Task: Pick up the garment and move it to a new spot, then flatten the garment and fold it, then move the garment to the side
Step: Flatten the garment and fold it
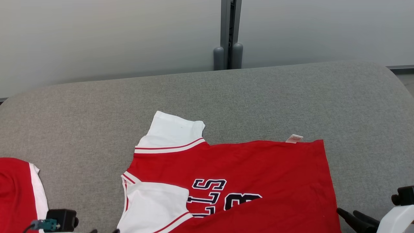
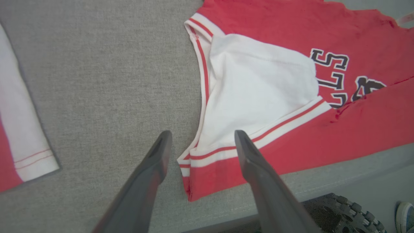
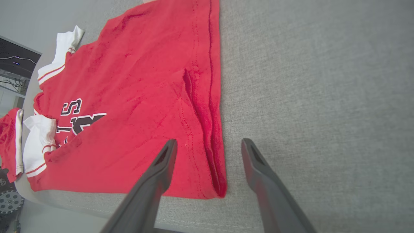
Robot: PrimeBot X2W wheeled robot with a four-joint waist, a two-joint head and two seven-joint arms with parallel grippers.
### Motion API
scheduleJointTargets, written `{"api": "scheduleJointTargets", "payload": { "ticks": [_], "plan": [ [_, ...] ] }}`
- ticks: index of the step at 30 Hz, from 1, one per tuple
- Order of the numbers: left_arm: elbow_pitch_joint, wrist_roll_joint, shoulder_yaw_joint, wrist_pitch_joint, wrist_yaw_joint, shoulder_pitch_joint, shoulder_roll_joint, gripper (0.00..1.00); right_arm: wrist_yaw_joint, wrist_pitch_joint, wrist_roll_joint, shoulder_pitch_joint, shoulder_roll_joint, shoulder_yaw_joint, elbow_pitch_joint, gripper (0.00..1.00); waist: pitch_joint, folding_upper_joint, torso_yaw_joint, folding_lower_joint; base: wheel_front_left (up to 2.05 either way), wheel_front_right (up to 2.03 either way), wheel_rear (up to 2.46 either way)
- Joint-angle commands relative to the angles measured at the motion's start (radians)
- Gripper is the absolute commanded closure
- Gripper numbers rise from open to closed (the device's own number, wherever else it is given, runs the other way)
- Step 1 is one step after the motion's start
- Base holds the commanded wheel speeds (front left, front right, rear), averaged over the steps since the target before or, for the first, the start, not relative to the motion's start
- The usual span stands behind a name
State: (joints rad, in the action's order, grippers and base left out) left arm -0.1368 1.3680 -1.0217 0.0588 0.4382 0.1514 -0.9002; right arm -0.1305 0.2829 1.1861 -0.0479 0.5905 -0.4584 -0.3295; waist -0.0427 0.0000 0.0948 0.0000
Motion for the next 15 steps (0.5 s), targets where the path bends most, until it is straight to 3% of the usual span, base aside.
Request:
{"api": "scheduleJointTargets", "payload": {
  "ticks": [1,7,15],
  "plan": [
    [-0.002,-0.017,0.013,-0.017,0.003,0.024,-0.005,0.00,-0.001,0.005,-0.014,0.010,-0.004,0.019,0.011,0.00,0.001,0.0000,-0.001,0.0000,0.00,0.00,0.00],
    [0.004,-0.099,0.028,-0.054,-0.037,0.111,0.001,0.00,-0.001,-0.022,-0.144,-0.017,-0.054,0.134,0.072,0.00,-0.009,0.0000,0.007,0.0000,0.00,0.00,0.00],
    [0.086,-0.194,0.026,0.005,-0.088,0.298,0.046,0.00,-0.001,-0.004,-0.298,-0.105,-0.183,0.241,0.064,0.00,-0.053,0.0000,0.031,0.0000,0.00,0.00,0.00]
  ]
}}
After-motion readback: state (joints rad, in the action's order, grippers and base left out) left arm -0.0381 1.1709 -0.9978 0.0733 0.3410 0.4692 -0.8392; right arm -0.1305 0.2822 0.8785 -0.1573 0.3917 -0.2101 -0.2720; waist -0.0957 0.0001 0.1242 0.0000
